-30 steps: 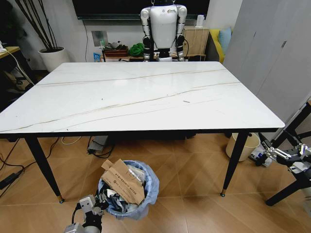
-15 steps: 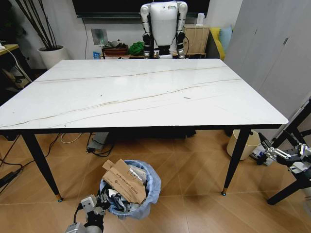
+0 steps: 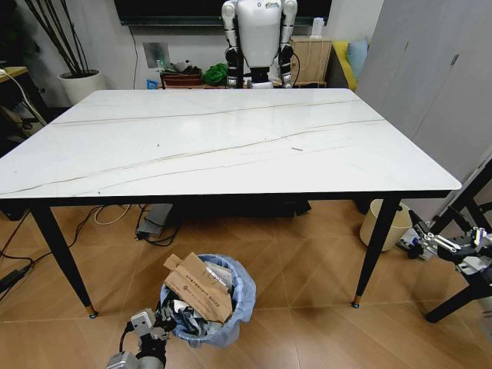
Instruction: Pick up the trash bin and place the trash from the table into it.
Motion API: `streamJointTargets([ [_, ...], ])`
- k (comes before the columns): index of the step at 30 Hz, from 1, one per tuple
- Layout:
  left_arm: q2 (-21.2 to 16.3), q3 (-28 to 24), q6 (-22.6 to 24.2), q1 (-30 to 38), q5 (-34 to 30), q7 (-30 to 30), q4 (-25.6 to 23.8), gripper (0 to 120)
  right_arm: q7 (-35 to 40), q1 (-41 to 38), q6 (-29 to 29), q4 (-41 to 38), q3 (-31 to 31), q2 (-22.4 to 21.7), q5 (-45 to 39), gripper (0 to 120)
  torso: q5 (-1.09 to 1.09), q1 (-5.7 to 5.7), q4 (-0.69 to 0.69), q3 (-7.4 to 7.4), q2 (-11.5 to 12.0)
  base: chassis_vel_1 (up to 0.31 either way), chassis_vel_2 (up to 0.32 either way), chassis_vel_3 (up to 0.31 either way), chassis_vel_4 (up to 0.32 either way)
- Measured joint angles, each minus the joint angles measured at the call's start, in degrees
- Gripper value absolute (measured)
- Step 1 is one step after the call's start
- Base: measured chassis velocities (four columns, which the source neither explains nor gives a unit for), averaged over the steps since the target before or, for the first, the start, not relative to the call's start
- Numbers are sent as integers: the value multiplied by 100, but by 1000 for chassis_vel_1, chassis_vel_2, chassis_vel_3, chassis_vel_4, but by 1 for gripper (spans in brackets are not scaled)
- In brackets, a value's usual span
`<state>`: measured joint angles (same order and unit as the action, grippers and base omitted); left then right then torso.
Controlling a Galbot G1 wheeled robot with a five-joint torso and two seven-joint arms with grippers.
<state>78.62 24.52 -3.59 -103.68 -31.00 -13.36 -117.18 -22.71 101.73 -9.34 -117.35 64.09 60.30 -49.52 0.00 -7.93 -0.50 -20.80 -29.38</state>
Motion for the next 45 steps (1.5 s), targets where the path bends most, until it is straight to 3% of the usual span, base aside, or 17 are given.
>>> streamJointTargets([
  [13, 6, -21, 161, -19, -247, -161, -27, 0, 0, 0, 0, 0, 0, 0, 0, 100, 0, 155, 0, 248, 403, 0, 0, 0, 0],
  [45, -31, -28, 324, 44, -309, -251, 38, 0, 0, 0, 0, 0, 0, 0, 0, 100, 0, 394, 0, 696, 1089, 0, 0, 0, 0],
])
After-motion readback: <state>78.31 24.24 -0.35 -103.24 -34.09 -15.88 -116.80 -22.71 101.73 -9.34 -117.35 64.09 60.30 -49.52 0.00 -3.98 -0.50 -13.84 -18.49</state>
